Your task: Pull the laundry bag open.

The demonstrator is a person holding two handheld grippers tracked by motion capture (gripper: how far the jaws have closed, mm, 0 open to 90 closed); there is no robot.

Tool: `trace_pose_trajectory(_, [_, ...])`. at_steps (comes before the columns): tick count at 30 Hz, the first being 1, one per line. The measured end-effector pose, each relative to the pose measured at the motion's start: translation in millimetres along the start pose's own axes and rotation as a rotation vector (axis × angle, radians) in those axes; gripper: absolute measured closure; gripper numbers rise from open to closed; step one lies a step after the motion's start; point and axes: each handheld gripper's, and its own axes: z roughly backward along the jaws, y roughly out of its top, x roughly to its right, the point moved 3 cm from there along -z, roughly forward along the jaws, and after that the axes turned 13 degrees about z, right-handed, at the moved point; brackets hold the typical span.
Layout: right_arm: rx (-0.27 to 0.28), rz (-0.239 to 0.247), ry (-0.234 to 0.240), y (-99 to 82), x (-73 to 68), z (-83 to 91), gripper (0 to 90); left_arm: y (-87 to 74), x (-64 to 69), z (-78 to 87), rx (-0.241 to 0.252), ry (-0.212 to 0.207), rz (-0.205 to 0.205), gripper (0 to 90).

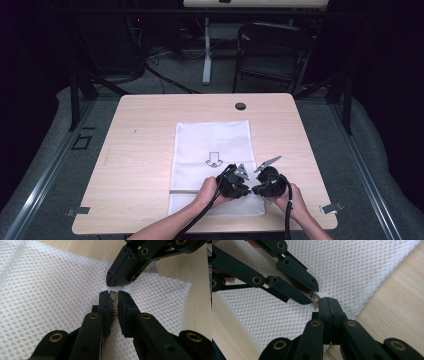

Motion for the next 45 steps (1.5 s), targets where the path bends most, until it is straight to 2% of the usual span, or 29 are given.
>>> trace_pose_trajectory(3, [-0.002, -0.003, 0.002, 0.2, 0.0, 0.0, 90.0, 0.1, -0.2, 0.5, -0.004, 0.000, 0.001, 81.6])
trace_pose_trajectory(4, [0.031, -0.036, -0.004, 0.3, -1.9, -2.3, 90.0, -0.1, -0.3, 1.0, -0.009, -0.002, 0.005, 81.7])
trace_pose_trajectory(5, [-0.006, -0.014, -0.001, 0.0, 0.2, 0.3, 90.0, -0.2, -0.6, 1.6, -0.014, -0.001, 0.006, 81.7])
trace_pose_trajectory(6, [0.016, -0.035, 0.006, 0.3, -0.7, -1.1, 90.0, -0.2, -1.0, 1.7, -0.013, -0.002, 0.008, 81.7])
trace_pose_trajectory(8, [-0.009, -0.022, 0.008, -0.4, 1.1, 0.5, 90.0, -0.2, -1.1, 1.7, -0.012, -0.003, 0.009, 81.7])
trace_pose_trajectory(9, [0.008, -0.038, 0.005, -0.4, 0.3, -0.7, 90.0, -0.1, -1.1, 1.8, -0.012, -0.003, 0.008, 81.7])
trace_pose_trajectory(14, [-0.008, -0.032, 0.009, -1.0, 1.7, 0.5, 90.0, -0.2, -1.7, 1.7, -0.008, -0.011, 0.012, 81.8])
trace_pose_trajectory(24, [0.012, -0.052, 0.010, -1.1, 0.9, -0.8, 90.0, -0.5, -3.1, 2.5, -0.017, -0.019, 0.015, 81.8])
trace_pose_trajectory(28, [-0.013, -0.033, 0.017, -1.4, 2.4, 0.8, 90.0, -1.1, -4.5, 3.5, -0.018, -0.019, 0.020, 81.8])
trace_pose_trajectory(32, [0.004, -0.050, 0.010, -1.0, 1.0, -0.5, 90.0, -1.1, -4.6, 3.6, -0.018, -0.030, 0.018, 81.9])
trace_pose_trajectory(34, [-0.013, -0.035, 0.015, -1.2, 2.2, 0.7, 90.0, -1.4, -5.1, 4.7, -0.023, -0.019, 0.014, 81.9])
trace_pose_trajectory(35, [-0.010, -0.039, 0.012, -1.2, 2.0, 0.5, 90.0, -2.0, -5.8, 5.6, -0.026, -0.021, 0.016, 81.9])
trace_pose_trajectory(36, [0.018, -0.065, 0.004, -0.9, 0.1, -1.6, 90.0, -2.4, -6.8, 5.8, -0.024, -0.024, 0.019, 81.9])
trace_pose_trajectory(37, [-0.012, -0.039, 0.009, -0.9, 1.6, 0.5, 90.0, -2.7, -7.3, 6.3, -0.023, -0.025, 0.021, 81.8])
trace_pose_trajectory(45, [-0.005, -0.044, 0.019, 0.1, 0.8, -0.1, 90.0, -3.6, -8.3, 7.9, -0.025, -0.042, 0.029, 81.8])
